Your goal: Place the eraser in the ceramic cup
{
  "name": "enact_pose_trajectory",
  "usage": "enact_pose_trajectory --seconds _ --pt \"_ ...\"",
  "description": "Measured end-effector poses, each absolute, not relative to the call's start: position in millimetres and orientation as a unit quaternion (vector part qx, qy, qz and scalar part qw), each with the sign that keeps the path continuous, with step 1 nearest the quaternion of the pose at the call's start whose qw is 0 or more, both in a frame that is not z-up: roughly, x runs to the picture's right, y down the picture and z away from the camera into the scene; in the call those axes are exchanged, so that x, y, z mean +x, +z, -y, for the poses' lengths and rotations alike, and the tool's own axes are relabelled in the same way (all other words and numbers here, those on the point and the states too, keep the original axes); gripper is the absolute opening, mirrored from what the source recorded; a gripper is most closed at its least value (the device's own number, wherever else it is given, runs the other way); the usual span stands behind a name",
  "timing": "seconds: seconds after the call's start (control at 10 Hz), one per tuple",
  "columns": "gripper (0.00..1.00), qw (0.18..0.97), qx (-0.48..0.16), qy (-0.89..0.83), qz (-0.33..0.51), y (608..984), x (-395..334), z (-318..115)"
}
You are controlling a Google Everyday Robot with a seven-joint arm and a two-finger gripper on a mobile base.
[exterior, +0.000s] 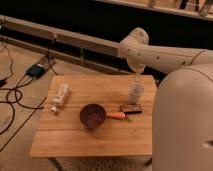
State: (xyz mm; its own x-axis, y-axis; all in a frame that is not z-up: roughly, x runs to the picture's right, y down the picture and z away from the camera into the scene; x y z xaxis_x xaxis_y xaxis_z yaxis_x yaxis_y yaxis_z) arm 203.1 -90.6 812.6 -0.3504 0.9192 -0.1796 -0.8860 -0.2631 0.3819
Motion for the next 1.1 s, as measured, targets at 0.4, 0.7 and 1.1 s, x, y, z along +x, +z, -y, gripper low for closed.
enact_pose_trajectory --seconds 0.4,0.7,1.1 --pt "0.0 0.577 0.045 0.783 -0.227 828.1 207.0 75.9" --pt "0.0 0.597 0.07 0.765 -0.23 838.4 198.6 69.6" --pt "0.0 0.599 0.078 0.764 -0.226 843.5 193.1 52.4"
